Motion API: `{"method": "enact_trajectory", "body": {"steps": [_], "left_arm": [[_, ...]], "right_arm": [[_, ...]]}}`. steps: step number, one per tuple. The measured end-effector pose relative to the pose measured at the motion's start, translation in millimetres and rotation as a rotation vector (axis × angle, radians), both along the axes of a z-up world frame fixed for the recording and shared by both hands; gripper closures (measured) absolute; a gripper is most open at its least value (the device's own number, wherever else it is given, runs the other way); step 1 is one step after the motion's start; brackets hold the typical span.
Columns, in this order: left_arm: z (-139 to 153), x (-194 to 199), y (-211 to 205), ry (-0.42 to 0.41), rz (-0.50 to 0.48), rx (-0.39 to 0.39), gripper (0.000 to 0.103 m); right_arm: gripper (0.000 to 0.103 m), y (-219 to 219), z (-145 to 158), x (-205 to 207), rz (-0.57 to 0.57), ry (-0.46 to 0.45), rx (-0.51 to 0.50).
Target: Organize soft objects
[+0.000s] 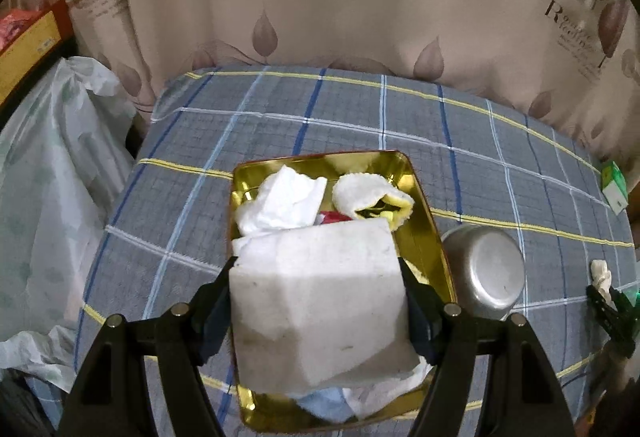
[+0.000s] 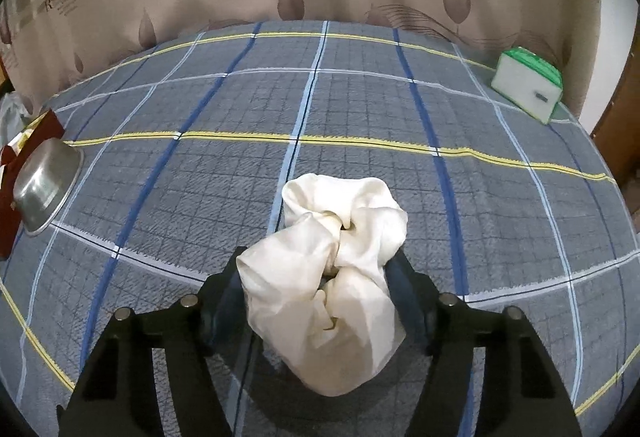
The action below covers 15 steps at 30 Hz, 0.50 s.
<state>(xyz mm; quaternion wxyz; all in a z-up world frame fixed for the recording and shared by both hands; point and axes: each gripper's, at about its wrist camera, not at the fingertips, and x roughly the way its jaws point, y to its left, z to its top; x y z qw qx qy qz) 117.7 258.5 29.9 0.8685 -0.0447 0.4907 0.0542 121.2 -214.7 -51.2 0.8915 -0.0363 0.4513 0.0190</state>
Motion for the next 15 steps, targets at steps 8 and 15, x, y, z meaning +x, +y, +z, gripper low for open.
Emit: {"method": "enact_trajectory", "body": {"steps": [8, 15], "left_arm": [[-4, -24, -7, -0.024, -0.018, 0.037, 0.029], [-10, -37, -5, -0.05, 0.011, 0.01, 0.029]], "right_arm": [[0.073, 0, 3, -2, -0.013, -0.004, -0.014], [0.082, 9, 4, -1, -0.009, 0.01, -0.041]]}}
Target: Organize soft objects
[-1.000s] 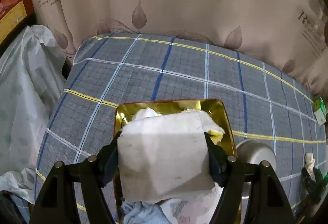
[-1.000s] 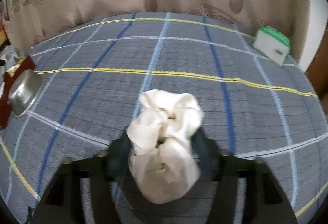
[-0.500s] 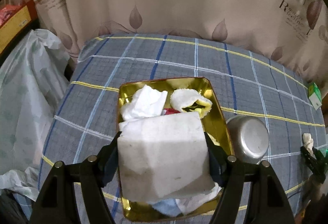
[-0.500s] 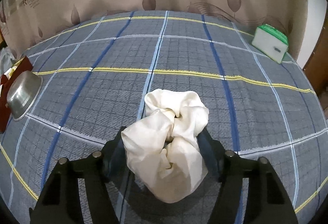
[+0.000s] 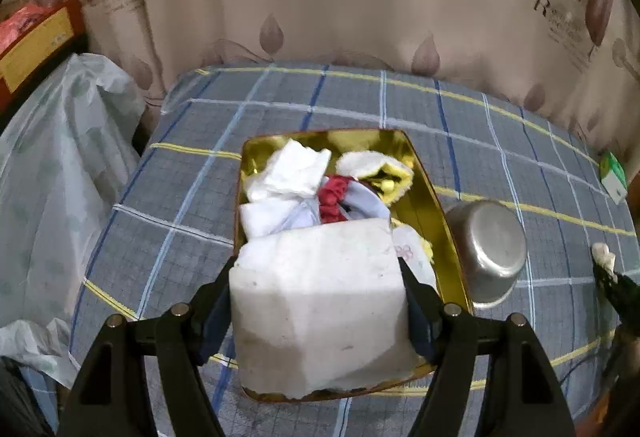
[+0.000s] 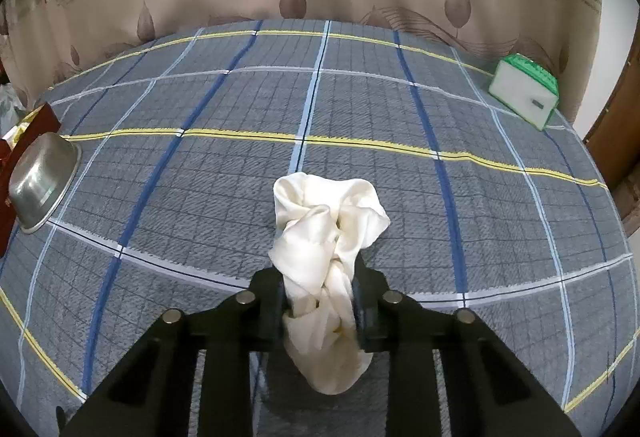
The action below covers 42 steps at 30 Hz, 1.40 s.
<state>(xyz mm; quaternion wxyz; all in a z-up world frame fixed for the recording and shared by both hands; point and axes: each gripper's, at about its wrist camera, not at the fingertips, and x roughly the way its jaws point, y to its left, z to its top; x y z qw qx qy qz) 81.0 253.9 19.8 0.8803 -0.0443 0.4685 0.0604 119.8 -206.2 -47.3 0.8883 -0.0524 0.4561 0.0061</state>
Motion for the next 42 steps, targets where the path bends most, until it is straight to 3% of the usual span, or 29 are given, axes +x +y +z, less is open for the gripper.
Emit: {"method": "enact_trajectory", "body": {"steps": [9, 23, 31, 42], "left_arm": [[8, -15, -8, -0.093, 0.053, 0.111, 0.029], [10, -41, 16, -0.143, 0.169, 0.092, 0.029], [3, -50, 38, -0.111, 0.24, 0.086, 0.029], [-8, -52, 61, -0.06, 0.31, 0.091, 0.029]], "right_arm": [[0.087, 14, 4, -4, 0.011, 0.039, -0.043], [0.087, 43, 9, -32, 0.097, 0.092, -0.034], [0.087, 110, 26, -50, 0.291, 0.1, 0.021], [0.087, 243, 57, -64, 0.631, 0.079, 0.074]]}}
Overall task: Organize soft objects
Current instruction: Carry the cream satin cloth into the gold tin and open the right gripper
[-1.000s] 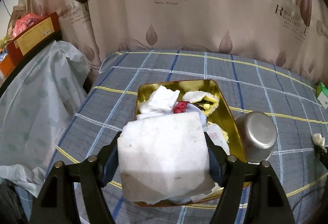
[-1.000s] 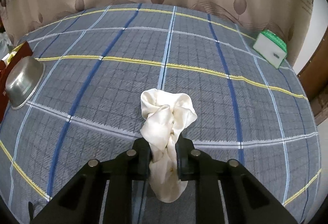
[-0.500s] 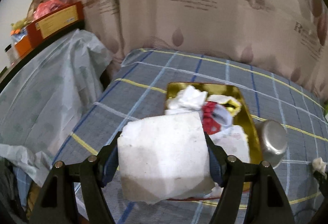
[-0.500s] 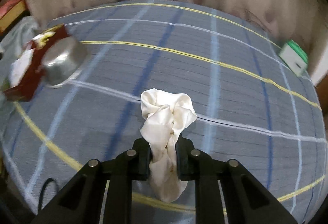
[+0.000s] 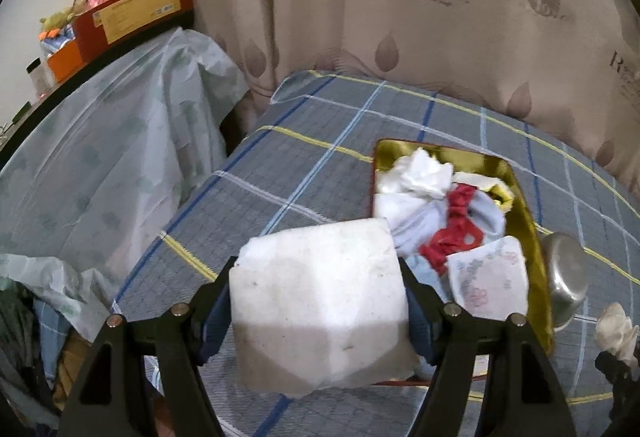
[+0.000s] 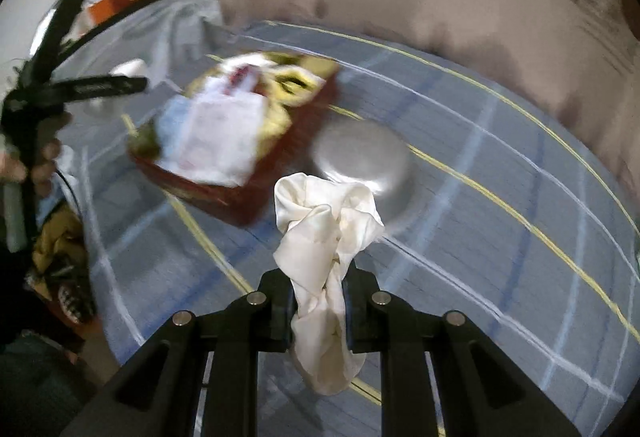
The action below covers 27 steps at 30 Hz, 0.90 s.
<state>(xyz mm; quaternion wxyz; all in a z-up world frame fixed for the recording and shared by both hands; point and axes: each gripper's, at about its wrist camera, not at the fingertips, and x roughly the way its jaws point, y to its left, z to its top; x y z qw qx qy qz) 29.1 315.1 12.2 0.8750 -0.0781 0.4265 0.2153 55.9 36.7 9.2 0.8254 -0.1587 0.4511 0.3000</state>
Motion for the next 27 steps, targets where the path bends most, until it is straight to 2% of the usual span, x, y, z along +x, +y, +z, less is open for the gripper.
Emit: {"method": "enact_trajectory", "body": {"steps": [6, 12, 27], "left_arm": [[-7, 0, 7, 0.024, 0.027, -0.002, 0.029], [-10, 0, 11, 0.039, 0.029, -0.011, 0.029], [-12, -2, 20, 0.04, 0.056, -0.029, 0.029]], "right_arm": [[0.087, 56, 10, 3, 0.095, -0.017, 0.036], [0.086, 98, 18, 11, 0.14, -0.034, 0.057], [0.085, 151, 15, 44, 0.115, -0.044, 0.053]]}}
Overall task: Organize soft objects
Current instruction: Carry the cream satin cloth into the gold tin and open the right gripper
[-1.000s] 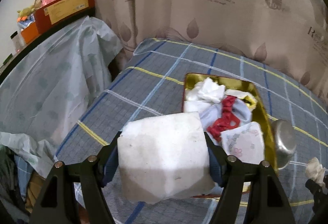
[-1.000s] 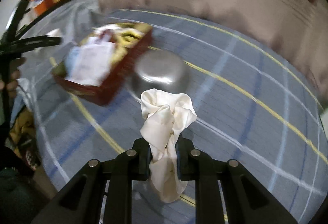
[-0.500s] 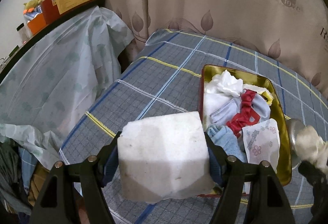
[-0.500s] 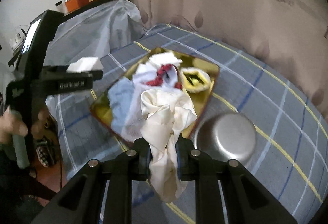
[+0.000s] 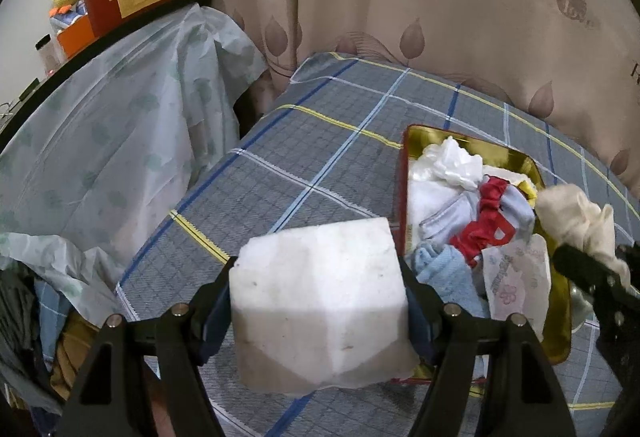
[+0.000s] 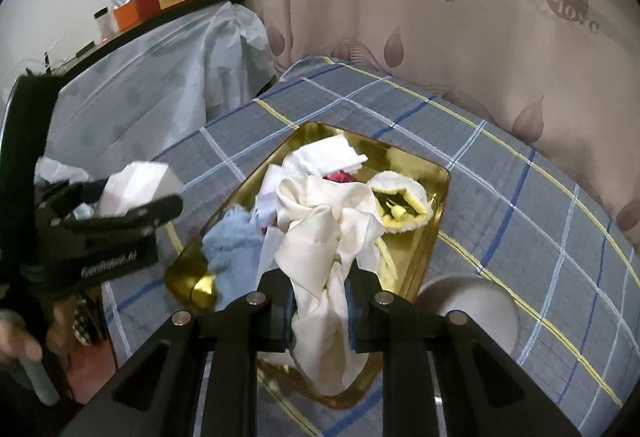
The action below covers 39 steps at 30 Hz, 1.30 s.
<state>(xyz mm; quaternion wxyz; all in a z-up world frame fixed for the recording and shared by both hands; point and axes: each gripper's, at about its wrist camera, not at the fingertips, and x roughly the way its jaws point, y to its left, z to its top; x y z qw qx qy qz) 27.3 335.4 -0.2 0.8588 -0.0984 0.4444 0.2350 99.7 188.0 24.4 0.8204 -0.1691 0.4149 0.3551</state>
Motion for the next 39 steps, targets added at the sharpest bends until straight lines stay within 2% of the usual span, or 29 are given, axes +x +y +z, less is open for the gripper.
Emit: {"method": "enact_trajectory", "body": {"steps": [20, 33, 36, 39], "left_arm": [[0, -3, 12, -0.009, 0.039, -0.036, 0.029], [-6, -2, 14, 0.008, 0.057, -0.048, 0.029], [-6, -2, 11, 0.009, 0.05, -0.038, 0.029], [-7, -2, 10, 0.009, 0.049, -0.038, 0.029]], "right_arm": [[0.081, 37, -19, 31, -0.054, 0.015, -0.016], [0.08, 43, -38, 56, -0.149, 0.063, 0.004], [0.077, 46, -44, 56, -0.159, 0.055, -0.008], [0.066, 48, -47, 52, -0.149, 0.044, -0.013]]}}
